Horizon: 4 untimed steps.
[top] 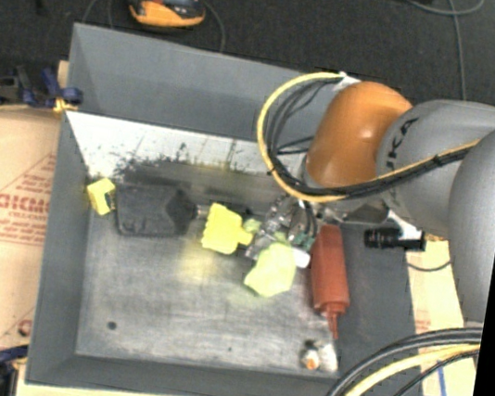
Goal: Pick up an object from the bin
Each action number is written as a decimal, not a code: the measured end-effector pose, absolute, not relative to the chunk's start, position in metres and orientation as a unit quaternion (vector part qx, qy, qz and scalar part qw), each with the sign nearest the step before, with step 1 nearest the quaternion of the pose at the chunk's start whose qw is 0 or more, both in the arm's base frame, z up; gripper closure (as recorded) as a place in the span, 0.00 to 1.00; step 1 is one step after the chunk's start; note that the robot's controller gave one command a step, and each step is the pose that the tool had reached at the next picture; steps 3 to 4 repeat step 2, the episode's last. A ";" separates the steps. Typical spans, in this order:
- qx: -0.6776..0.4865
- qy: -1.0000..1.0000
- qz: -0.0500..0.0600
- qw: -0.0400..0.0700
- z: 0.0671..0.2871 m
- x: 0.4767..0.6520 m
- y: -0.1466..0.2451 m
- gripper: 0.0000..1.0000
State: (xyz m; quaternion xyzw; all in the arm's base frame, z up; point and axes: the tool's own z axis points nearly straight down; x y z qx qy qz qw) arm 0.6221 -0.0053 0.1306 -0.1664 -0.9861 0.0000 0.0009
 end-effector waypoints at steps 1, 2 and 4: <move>-0.166 -0.986 0.000 0.000 0.153 0.622 -0.005 1.00; -0.166 -0.986 0.000 -0.001 0.171 0.623 -0.005 1.00; -0.166 -0.986 0.000 -0.001 0.171 0.623 -0.005 1.00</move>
Offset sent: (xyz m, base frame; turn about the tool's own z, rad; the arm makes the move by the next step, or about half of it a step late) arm -0.0001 0.0000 0.0232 0.0000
